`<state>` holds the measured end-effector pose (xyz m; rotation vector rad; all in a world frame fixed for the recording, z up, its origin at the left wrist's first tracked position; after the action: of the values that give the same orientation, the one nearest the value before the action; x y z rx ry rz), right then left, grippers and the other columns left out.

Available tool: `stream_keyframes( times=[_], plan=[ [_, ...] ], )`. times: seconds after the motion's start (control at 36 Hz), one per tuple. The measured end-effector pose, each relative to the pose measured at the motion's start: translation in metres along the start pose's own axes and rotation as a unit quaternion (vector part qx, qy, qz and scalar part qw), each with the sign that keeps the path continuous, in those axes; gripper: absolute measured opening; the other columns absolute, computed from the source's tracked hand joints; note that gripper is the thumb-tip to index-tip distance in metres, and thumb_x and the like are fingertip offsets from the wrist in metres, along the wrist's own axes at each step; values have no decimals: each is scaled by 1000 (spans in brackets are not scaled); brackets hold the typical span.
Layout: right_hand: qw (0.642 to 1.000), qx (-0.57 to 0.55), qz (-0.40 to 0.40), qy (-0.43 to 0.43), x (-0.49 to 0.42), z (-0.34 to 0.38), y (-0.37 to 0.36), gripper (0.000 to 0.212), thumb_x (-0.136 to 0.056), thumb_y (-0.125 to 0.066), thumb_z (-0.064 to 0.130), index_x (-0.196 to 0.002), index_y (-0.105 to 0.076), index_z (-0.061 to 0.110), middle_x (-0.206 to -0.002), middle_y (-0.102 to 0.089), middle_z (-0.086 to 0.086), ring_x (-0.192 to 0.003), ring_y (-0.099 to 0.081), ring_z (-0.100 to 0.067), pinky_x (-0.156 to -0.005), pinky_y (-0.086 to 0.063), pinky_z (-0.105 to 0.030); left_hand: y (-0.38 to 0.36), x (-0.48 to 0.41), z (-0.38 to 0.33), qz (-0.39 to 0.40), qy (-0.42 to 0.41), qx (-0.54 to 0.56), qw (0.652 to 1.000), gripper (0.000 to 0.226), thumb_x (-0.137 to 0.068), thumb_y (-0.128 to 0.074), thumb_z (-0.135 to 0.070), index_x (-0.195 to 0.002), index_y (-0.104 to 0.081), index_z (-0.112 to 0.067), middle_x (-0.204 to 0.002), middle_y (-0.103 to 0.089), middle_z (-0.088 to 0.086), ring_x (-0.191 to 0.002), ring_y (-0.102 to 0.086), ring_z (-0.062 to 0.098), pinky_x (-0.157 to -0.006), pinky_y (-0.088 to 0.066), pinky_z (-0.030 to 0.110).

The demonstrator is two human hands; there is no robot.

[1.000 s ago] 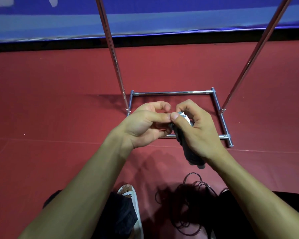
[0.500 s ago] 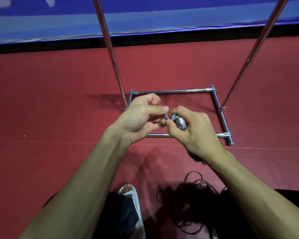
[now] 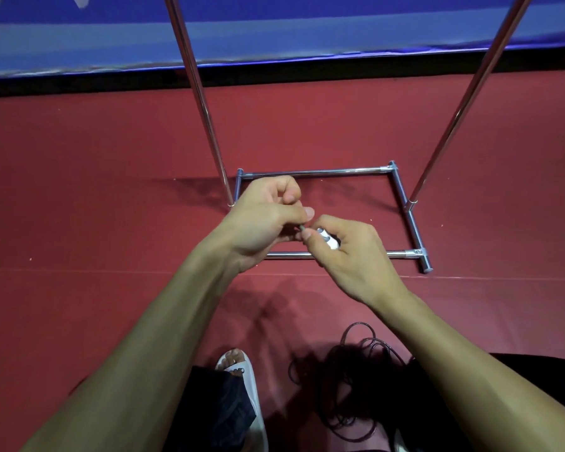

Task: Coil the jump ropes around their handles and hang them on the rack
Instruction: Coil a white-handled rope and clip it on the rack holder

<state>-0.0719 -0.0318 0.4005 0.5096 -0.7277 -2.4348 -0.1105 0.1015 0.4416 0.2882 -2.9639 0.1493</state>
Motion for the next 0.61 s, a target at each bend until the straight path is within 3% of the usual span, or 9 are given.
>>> stream_keyframes(
  times=[0.08,0.19,0.31,0.42,0.47,0.61],
  plan=[
    [999,37,-17,1,3,-4,-2,40,-76,-41,61,-63,-39,23,-50,-36,0,-56,-37,-28,-50,-32,-37,1,-1,-2,-29,-25,-19,999,47,-80,-53,21,-67,-28,-17,-47,-35,-5,-45,-36,11,-47,-42,22],
    [998,51,-25,-2,3,-7,-2,39,-72,-38,60,-61,-36,22,-48,-36,2,-56,-37,-29,-52,-35,-39,1,0,-9,-63,-76,-67,993,41,-68,-55,11,-65,-26,-18,-46,-34,-5,-49,-35,15,-49,-43,25],
    [999,28,-36,15,5,-11,-2,33,-75,-42,55,-55,-30,32,-48,-40,7,-51,-29,-17,-53,-26,-32,-1,9,-19,-72,-116,-117,984,34,-60,-52,3,-66,-26,-19,-46,-36,-3,-46,-36,16,-55,-39,33],
    [998,40,-41,39,7,-14,-2,33,-78,-43,49,-57,-25,31,-46,-29,7,-48,-30,-13,-50,-27,-34,-2,20,-23,-50,-166,-230,958,46,-71,-59,12,-68,-26,-19,-50,-43,-3,-48,-30,11,-47,-30,25],
    [996,59,-38,52,9,-16,-2,34,-79,-44,48,-59,-23,30,-48,-28,8,-49,-29,-17,-48,-30,-37,-5,23,-20,-10,-147,-256,955,46,-76,-59,14,-71,-27,-18,-55,-44,-1,-48,-28,10,-48,-30,24],
    [995,59,-49,64,6,-16,4,38,-84,-44,53,-62,-22,30,-53,-31,10,-54,-31,-18,-50,-34,-41,-10,9,-12,-12,-164,-308,937,34,-82,-57,-7,-73,-30,-27,-59,-44,-10,-55,-34,15,-57,-37,36]
  ],
)
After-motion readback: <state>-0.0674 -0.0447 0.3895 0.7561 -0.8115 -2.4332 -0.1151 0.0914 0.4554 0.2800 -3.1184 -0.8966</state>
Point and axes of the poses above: each hand's wrist, its own x-axis away from the middle knuckle, its own y-axis out of the back of the hand, z = x × y, the point moved 2 cm from there along -x, towards the middle knuckle
